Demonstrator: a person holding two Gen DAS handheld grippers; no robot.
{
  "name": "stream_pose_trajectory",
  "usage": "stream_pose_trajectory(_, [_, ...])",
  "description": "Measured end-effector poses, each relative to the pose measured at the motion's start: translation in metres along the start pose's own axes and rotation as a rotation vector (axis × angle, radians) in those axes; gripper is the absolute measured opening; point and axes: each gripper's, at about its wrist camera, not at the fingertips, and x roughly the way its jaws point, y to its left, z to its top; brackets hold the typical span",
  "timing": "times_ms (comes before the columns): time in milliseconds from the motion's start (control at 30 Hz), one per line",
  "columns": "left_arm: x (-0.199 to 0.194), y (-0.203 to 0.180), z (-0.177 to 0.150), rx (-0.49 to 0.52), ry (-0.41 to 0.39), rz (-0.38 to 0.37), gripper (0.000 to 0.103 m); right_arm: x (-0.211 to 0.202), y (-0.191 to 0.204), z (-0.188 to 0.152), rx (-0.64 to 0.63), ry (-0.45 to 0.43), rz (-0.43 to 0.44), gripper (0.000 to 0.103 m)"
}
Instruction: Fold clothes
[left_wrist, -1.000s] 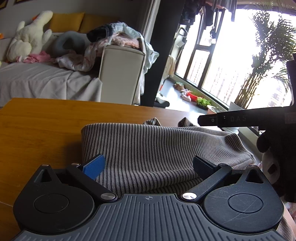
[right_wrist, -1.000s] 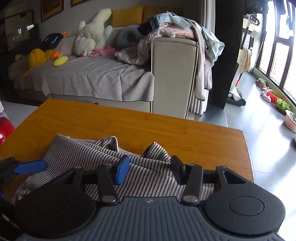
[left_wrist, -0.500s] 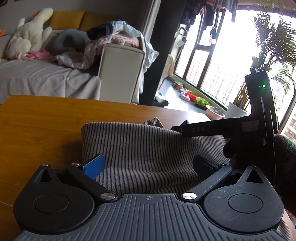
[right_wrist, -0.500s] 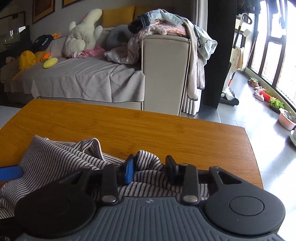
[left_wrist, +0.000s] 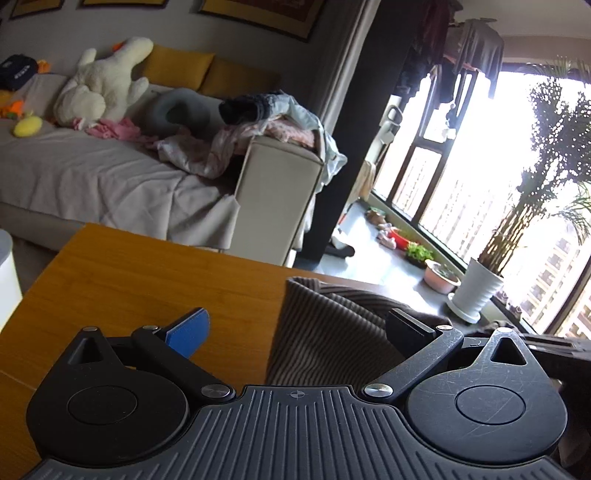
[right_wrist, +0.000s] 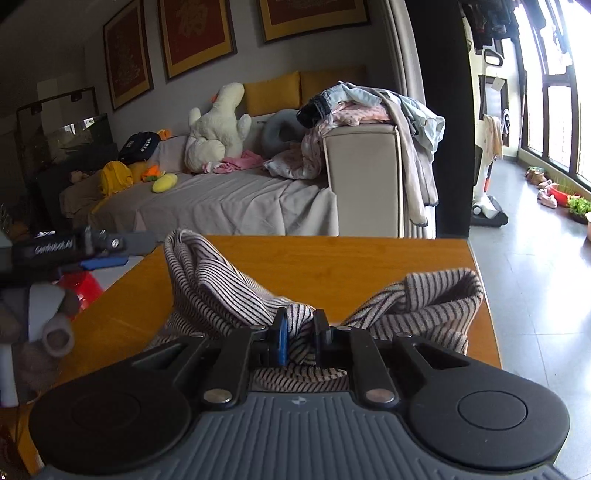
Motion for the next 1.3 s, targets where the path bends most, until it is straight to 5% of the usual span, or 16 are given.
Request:
stream_pose_trajectory(267, [-0.02, -0.043, -0.016, 0.164, 0.057, -0.023, 0.103, -0.026, 0.01, -0.052, -0.002, 0.091, 0.05, 0.015])
stream_pose_trajectory(367, [-0.018, -0.049, -0.033, 0.243, 0.11, 0.007, 0.103, -0.052, 0.007, -0.05, -0.007, 0.053, 0.058, 0.023])
stream_pose_trajectory(500, [-0.016, -0.039, -0.055, 0.351, 0.2, 0.066, 0.103, -0.089, -0.015, -0.028, 0.065, -0.088, -0.026, 0.072])
stream_pose_trajectory(533, [-0.016, -0.034, -0.06, 0.378, 0.225, 0.084, 0.103, -0.092, -0.023, -0.023, 0.091, -0.098, -0.053, 0.073])
stream_pose_trajectory(667, [-0.026, -0.019, -0.059, 0.373, 0.275, 0.075, 0.103, -0.072, -0.046, -0.025, 0.188, 0.018, -0.086, 0.074])
stream_pose_trajectory(800, [-0.03, -0.007, -0.046, 0.174, 0.324, -0.062, 0.103, -0.038, -0.045, -0.044, 0.189, 0.118, -0.054, 0.073])
stream_pose_trajectory(933, [-0.006, 0.0, -0.051, 0.041, 0.417, -0.115, 0.103, -0.012, -0.044, -0.048, 0.165, 0.101, -0.027, 0.042])
stream_pose_trajectory(1067, [0.023, 0.004, -0.048, 0.034, 0.403, -0.143, 0.064, 0.034, -0.051, -0.027, 0.157, 0.083, -0.048, 0.037])
stream_pose_trajectory(1167, [0.049, 0.0, -0.032, 0.085, 0.354, -0.119, 0.057, 0.061, -0.055, -0.001, 0.165, 0.054, -0.065, 0.033])
stream_pose_trajectory(1300, [0.047, -0.005, -0.01, 0.116, 0.281, -0.117, 0.044, 0.041, -0.049, 0.013, 0.128, -0.012, -0.011, 0.032])
